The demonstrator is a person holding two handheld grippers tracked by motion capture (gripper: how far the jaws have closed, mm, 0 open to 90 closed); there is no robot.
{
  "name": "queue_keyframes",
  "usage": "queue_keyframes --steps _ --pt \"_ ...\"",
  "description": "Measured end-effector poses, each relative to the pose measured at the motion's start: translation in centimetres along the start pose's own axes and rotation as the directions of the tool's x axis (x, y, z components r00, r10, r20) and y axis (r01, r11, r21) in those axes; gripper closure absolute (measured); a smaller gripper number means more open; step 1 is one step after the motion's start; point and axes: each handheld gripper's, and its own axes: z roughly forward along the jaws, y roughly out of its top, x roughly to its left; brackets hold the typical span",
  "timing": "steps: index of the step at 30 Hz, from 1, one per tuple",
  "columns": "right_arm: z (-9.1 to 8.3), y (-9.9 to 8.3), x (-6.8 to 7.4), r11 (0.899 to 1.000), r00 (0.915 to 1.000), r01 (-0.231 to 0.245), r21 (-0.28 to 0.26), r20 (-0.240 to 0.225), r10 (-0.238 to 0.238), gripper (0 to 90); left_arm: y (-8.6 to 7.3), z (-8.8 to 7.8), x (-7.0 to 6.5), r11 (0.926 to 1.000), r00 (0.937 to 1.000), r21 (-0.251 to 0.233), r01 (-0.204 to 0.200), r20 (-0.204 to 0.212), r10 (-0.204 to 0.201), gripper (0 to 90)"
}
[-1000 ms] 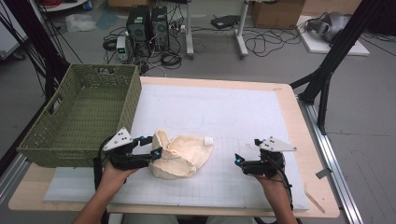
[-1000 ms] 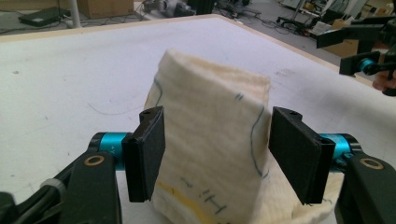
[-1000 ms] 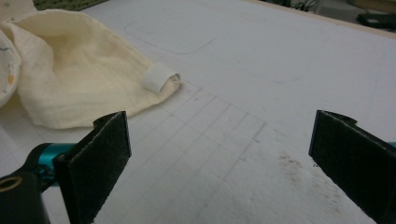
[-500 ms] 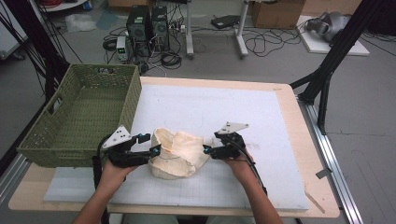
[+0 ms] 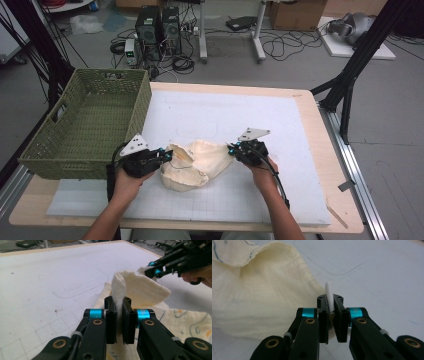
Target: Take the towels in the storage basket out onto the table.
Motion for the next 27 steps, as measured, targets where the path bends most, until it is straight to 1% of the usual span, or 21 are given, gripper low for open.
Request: queue_keyframes --steps 2,3,4,5,6,7,8,10,12,14,16,17,18,19,20,21,22,24,25,26,27 --pt "-1.2 -0.3 -0.6 1.0 0.9991 0.003 -0.017 0.043 -0.002 84.4 0.3 0.2 -0.2 0.9999 1.0 -0.015 -0.005 0.004 0.005 84.1" --pt "-1.8 -0.5 -1.0 1.0 0.998 -0.004 -0.023 0.062 0.005 84.4 0.5 0.4 -0.2 0.9996 1.0 -0.025 -0.008 0.004 0.008 84.1" --pt "-2.5 -0.8 -1.5 0.999 0.9956 -0.019 -0.036 0.091 0.022 84.4 0.7 0.5 -0.3 0.9995 0.9999 -0.031 -0.01 0.003 0.011 84.1" --pt "-3.0 -1.0 -1.9 0.998 0.9938 -0.034 -0.045 0.104 0.039 84.4 0.9 0.6 -0.4 0.9991 0.9999 -0.039 -0.015 0.003 0.015 83.9" --pt "-3.6 -1.3 -2.4 0.997 0.9903 -0.052 -0.064 0.126 0.059 84.4 1.0 0.7 -0.4 0.9989 0.9998 -0.044 -0.019 0.006 0.019 83.9" --pt "-4.0 -1.5 -2.7 0.995 0.9871 -0.064 -0.078 0.142 0.075 84.3 1.3 0.9 -0.6 0.9979 0.9995 -0.06 -0.026 0.015 0.027 83.8" --pt "-4.7 -1.7 -3.3 0.991 0.9807 -0.079 -0.103 0.17 0.096 84.3 1.5 1.0 -0.8 0.9975 0.9989 -0.064 -0.031 0.033 0.034 83.8" --pt "-5.8 -2.2 -4.1 0.984 0.9707 -0.109 -0.138 0.199 0.135 83.9 1.7 1.5 -1.4 0.997 0.9959 -0.059 -0.051 0.072 0.055 83.6" --pt "-6.7 -2.8 -4.6 0.981 0.9629 -0.126 -0.15 0.22 0.157 83.2 1.7 2.2 -2.2 0.9965 0.9915 -0.041 -0.073 0.105 0.077 83.4" --pt "-7.3 -3.6 -5.0 0.98 0.9567 -0.13 -0.15 0.241 0.164 82.6 1.5 2.7 -2.8 0.9963 0.987 -0.034 -0.08 0.137 0.084 83.4" --pt "-8.1 -4.5 -5.2 0.979 0.949 -0.135 -0.15 0.265 0.171 82.5 1.3 3.2 -3.6 0.9951 0.9801 -0.013 -0.098 0.172 0.099 83.0" --pt "-8.4 -4.8 -5.3 0.979 0.9469 -0.135 -0.153 0.271 0.173 82.5 1.1 3.4 -4.0 0.9956 0.9758 -0.007 -0.094 0.198 0.093 82.7" --pt "-8.8 -5.3 -5.4 0.978 0.9435 -0.144 -0.154 0.276 0.183 82.3 0.9 3.6 -4.4 0.9946 0.9712 0.002 -0.104 0.216 0.101 82.4" --pt "-9.2 -5.7 -5.5 0.977 0.9404 -0.142 -0.16 0.286 0.184 82.1 0.7 3.9 -4.9 0.9936 0.9645 0.015 -0.112 0.242 0.105 82.3" --pt "-9.6 -6.4 -5.6 0.974 0.9387 -0.151 -0.166 0.285 0.194 81.5 0.5 4.0 -5.2 0.9932 0.961 0.022 -0.114 0.256 0.105 81.7" --pt "-9.8 -6.7 -5.6 0.974 0.9374 -0.159 -0.164 0.285 0.201 80.8 0.3 4.2 -5.6 0.9921 0.9555 0.035 -0.121 0.275 0.106 81.1" --pt "-10.1 -7.3 -5.6 0.975 0.9375 -0.159 -0.158 0.286 0.199 79.8 0.2 4.3 -5.8 0.991 0.9512 0.046 -0.125 0.289 0.107 80.1" --pt "-10.5 -8.1 -5.5 0.975 0.9343 -0.17 -0.146 0.291 0.206 76.2 -0.1 4.6 -6.2 0.9898 0.9474 0.065 -0.127 0.304 0.101 76.0" --pt "-10.7 -8.6 -5.5 0.975 0.9319 -0.17 -0.145 0.298 0.207 72.5 -0.2 4.6 -6.3 0.9895 0.9457 0.07 -0.127 0.31 0.099 75.0" --pt "-11.0 -9.0 -5.5 0.972 0.9271 -0.183 -0.147 0.303 0.22 69.0 -0.3 4.7 -6.4 0.9894 0.9449 0.075 -0.124 0.313 0.095 73.2" --pt "-11.3 -9.3 -5.6 0.968 0.9205 -0.196 -0.157 0.311 0.237 67.3 -0.4 4.6 -6.4 0.9897 0.946 0.081 -0.118 0.312 0.087 70.1"
